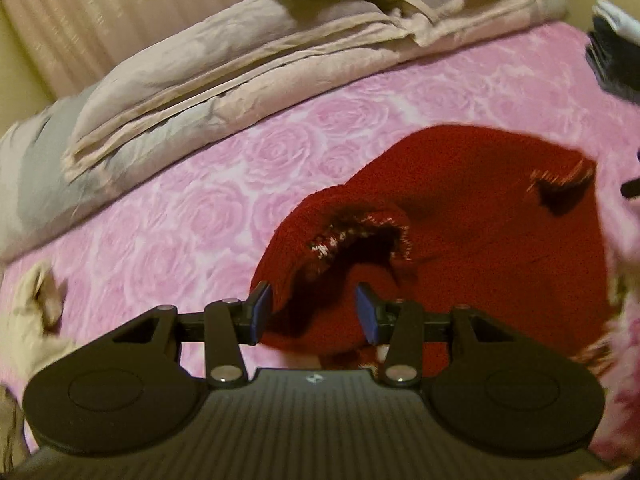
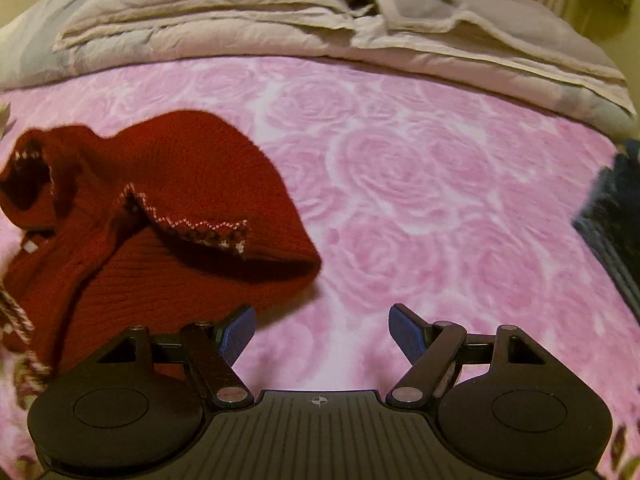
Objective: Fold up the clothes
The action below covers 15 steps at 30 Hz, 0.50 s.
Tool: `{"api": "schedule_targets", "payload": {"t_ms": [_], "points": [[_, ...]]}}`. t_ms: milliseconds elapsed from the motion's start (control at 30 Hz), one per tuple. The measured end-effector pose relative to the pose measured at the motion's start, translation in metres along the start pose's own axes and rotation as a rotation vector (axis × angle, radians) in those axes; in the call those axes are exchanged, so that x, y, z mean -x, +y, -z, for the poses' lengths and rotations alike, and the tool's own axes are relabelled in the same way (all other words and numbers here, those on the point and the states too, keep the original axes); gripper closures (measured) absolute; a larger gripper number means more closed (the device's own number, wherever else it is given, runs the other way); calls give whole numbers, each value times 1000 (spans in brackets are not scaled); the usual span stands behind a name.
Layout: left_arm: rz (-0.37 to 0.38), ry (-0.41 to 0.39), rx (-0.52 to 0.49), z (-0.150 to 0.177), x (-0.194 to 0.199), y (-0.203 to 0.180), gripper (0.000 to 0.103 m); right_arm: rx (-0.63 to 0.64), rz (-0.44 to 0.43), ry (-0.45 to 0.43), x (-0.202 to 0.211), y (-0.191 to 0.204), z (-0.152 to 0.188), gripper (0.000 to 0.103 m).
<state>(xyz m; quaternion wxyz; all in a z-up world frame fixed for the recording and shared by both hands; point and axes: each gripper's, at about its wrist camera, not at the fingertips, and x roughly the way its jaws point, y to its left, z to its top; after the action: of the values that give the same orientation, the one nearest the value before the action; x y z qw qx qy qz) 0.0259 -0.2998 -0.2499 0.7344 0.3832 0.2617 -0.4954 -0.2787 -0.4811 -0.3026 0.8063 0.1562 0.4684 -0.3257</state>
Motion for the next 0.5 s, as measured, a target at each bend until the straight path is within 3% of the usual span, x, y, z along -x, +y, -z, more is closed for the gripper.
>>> {"api": "schedule_targets", "payload": {"t_ms": [233,267,300,333,367,400,500], "points": [[-15,-64,-53,12,-37,18,62,106,12,-74,-43,11,-2,26],[0,-65,-53,14,-42,20,63,110,8,-87,-48,12,-2,26],[23,-59,-55,15,-47,22,74,115,4,-100,-53,13,-3,27],[49,-51,-59,17,-53,24,84,111,-13,-113,-55,13,-5,39],[68,-48,-52,17,-56,27,98,99,-41,-124,-56,12,-7,61],[84,-47,-43,17,-58,29,98,80,-60,-129,-56,10,-12,100],[134,-96,46,19,-43,52,99,42,-60,-175,-36,2,-26,100]]}}
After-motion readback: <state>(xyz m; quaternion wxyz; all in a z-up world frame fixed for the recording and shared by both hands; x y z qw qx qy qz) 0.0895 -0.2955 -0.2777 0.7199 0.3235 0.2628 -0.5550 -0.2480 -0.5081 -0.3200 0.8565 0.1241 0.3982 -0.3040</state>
